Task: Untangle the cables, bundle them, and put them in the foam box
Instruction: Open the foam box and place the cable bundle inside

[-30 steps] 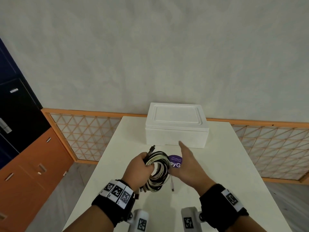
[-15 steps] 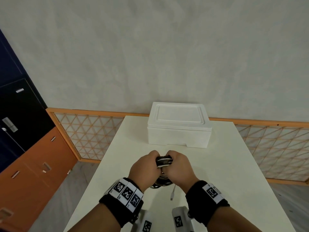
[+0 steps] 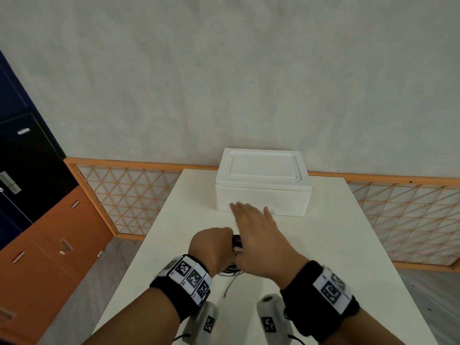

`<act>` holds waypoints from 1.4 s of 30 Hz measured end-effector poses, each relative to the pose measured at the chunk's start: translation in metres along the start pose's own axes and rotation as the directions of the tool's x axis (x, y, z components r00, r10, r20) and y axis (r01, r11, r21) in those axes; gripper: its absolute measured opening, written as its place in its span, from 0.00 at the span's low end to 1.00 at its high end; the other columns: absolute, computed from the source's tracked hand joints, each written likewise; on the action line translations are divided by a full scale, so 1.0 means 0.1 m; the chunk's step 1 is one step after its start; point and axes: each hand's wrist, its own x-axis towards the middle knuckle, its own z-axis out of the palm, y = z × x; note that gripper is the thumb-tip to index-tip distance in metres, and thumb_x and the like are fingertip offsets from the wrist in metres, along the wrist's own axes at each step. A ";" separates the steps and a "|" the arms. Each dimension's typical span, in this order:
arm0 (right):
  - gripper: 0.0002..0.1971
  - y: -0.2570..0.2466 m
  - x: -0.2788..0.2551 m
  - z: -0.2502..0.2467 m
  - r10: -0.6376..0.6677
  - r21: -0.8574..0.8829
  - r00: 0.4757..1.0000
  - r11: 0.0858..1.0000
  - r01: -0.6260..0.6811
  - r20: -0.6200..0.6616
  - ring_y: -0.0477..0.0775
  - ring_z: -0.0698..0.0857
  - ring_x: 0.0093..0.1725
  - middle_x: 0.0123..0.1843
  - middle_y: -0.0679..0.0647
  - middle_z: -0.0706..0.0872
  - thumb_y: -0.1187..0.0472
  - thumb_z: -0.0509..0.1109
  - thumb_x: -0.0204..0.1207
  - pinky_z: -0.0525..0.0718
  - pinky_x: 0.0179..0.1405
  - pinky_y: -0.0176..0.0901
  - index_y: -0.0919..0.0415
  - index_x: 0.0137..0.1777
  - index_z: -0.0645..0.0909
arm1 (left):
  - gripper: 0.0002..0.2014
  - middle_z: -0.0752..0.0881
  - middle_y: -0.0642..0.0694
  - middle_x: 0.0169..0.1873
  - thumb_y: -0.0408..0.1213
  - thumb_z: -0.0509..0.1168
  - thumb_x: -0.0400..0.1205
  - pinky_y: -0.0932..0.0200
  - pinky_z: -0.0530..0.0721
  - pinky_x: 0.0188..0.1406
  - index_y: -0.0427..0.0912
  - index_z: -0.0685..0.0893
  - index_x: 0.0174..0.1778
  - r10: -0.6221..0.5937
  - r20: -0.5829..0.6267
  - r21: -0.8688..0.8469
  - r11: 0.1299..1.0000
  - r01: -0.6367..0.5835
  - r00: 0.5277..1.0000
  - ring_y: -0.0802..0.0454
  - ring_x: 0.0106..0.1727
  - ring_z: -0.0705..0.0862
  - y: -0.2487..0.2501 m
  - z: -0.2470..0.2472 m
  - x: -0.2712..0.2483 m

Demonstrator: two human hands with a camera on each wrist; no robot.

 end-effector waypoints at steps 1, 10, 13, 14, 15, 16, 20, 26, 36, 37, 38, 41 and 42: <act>0.42 -0.03 0.04 0.07 0.011 -0.081 0.999 0.997 -0.007 0.045 0.59 0.61 0.80 0.80 0.59 0.64 0.56 0.69 0.68 0.50 0.81 0.64 0.62 0.81 0.54 | 0.09 0.88 0.46 0.48 0.40 0.60 0.80 0.57 0.76 0.41 0.43 0.82 0.50 0.033 0.010 0.037 0.999 -0.034 0.999 0.45 0.49 0.86 0.04 0.00 0.01; 0.07 0.04 0.04 0.32 0.128 0.178 0.991 0.975 -0.132 0.032 0.54 0.82 0.40 0.42 0.54 0.86 0.59 0.70 0.68 0.73 0.36 0.40 0.57 0.41 0.74 | 0.07 0.88 0.47 0.45 0.36 0.59 0.77 0.60 0.67 0.36 0.43 0.82 0.45 0.089 -0.107 -0.063 0.993 -0.096 0.990 0.48 0.45 0.84 0.06 -0.05 -0.10; 0.05 0.06 0.05 0.30 0.074 0.154 0.997 0.985 -0.074 0.002 0.55 0.81 0.39 0.43 0.55 0.87 0.60 0.68 0.68 0.71 0.34 0.40 0.58 0.42 0.76 | 0.03 0.87 0.46 0.39 0.34 0.61 0.75 0.58 0.64 0.31 0.46 0.77 0.36 0.032 -0.146 -0.211 0.975 -0.063 0.989 0.49 0.37 0.79 0.07 -0.05 -0.14; 0.05 0.06 0.06 0.29 0.057 0.150 0.998 0.987 -0.056 -0.006 0.54 0.79 0.38 0.43 0.55 0.87 0.59 0.68 0.69 0.69 0.31 0.40 0.56 0.40 0.74 | 0.07 0.85 0.48 0.36 0.33 0.61 0.74 0.58 0.64 0.28 0.48 0.72 0.32 0.003 -0.151 -0.265 0.963 -0.044 0.988 0.50 0.35 0.77 0.06 -0.04 -0.14; 0.06 0.06 0.06 0.30 0.049 0.150 0.999 0.988 -0.047 -0.009 0.53 0.77 0.37 0.41 0.54 0.86 0.58 0.68 0.69 0.67 0.29 0.41 0.55 0.39 0.72 | 0.11 0.82 0.51 0.31 0.34 0.62 0.73 0.61 0.63 0.25 0.50 0.68 0.29 -0.010 -0.149 -0.307 0.951 -0.036 0.989 0.50 0.34 0.76 0.04 -0.03 -0.15; 0.06 0.05 0.05 0.30 0.046 0.160 0.999 0.986 -0.042 -0.017 0.52 0.77 0.36 0.39 0.53 0.85 0.58 0.68 0.68 0.66 0.27 0.40 0.55 0.38 0.71 | 0.13 0.78 0.53 0.27 0.34 0.62 0.72 0.65 0.63 0.23 0.52 0.66 0.27 -0.019 -0.137 -0.337 0.941 -0.029 0.990 0.50 0.33 0.76 0.03 -0.03 -0.15; 0.09 0.11 0.02 0.34 0.216 0.486 0.971 0.862 -0.143 -0.098 0.46 0.82 0.34 0.33 0.44 0.82 0.62 0.73 0.62 0.73 0.28 0.29 0.52 0.38 0.76 | 0.07 0.80 0.52 0.26 0.35 0.65 0.69 0.58 0.73 0.28 0.49 0.74 0.29 -0.105 -0.076 -0.489 0.871 0.055 0.992 0.49 0.33 0.81 -0.01 -0.06 -0.13; 0.13 0.16 -0.02 0.37 0.389 0.894 0.921 0.424 -0.145 -0.035 0.42 0.88 0.36 0.34 0.45 0.90 0.64 0.72 0.55 0.81 0.36 0.32 0.55 0.42 0.87 | 0.05 0.82 0.49 0.25 0.35 0.64 0.62 0.58 0.75 0.26 0.40 0.81 0.32 -0.215 -0.062 -0.801 0.593 0.080 0.975 0.52 0.29 0.80 0.00 -0.09 -0.16; 0.13 0.23 0.02 0.43 0.412 0.960 0.911 0.241 -0.142 0.032 0.56 0.87 0.36 0.36 0.58 0.89 0.66 0.71 0.52 0.84 0.41 0.54 0.61 0.40 0.87 | 0.12 0.88 0.43 0.30 0.32 0.65 0.60 0.57 0.82 0.33 0.39 0.87 0.37 -0.282 0.072 -0.929 0.331 0.167 0.957 0.52 0.31 0.85 0.08 -0.09 -0.12; 0.13 0.25 -0.01 0.45 0.382 0.973 0.923 0.191 -0.129 0.048 0.57 0.87 0.37 0.37 0.59 0.89 0.67 0.73 0.54 0.84 0.41 0.53 0.62 0.41 0.87 | 0.09 0.87 0.44 0.28 0.31 0.66 0.63 0.57 0.81 0.32 0.38 0.86 0.37 -0.315 0.084 -0.936 0.301 0.183 0.945 0.52 0.30 0.84 0.09 -0.09 -0.12; 0.12 0.26 -0.04 0.47 0.343 0.985 0.937 0.133 -0.112 0.061 0.58 0.87 0.38 0.37 0.61 0.88 0.69 0.74 0.55 0.83 0.42 0.51 0.64 0.41 0.86 | 0.05 0.86 0.44 0.27 0.28 0.66 0.67 0.58 0.80 0.30 0.38 0.86 0.36 -0.358 0.107 -0.955 0.223 0.196 0.927 0.51 0.29 0.84 0.09 -0.09 -0.12; 0.15 0.24 -0.06 0.53 0.285 0.994 0.952 -0.011 -0.108 0.107 0.62 0.88 0.44 0.43 0.68 0.88 0.70 0.74 0.60 0.85 0.45 0.50 0.71 0.48 0.84 | 0.07 0.83 0.44 0.22 0.23 0.65 0.73 0.54 0.80 0.33 0.38 0.82 0.32 -0.434 0.243 -0.969 -0.074 0.235 0.867 0.47 0.25 0.83 0.10 -0.04 -0.11; 0.15 0.22 -0.04 0.55 0.309 0.992 0.943 -0.043 -0.114 0.122 0.62 0.87 0.44 0.43 0.68 0.87 0.70 0.72 0.60 0.85 0.45 0.50 0.72 0.48 0.84 | 0.06 0.81 0.44 0.21 0.25 0.65 0.72 0.51 0.78 0.35 0.39 0.80 0.30 -0.429 0.292 -0.956 -0.145 0.254 0.855 0.45 0.25 0.82 0.12 0.01 -0.11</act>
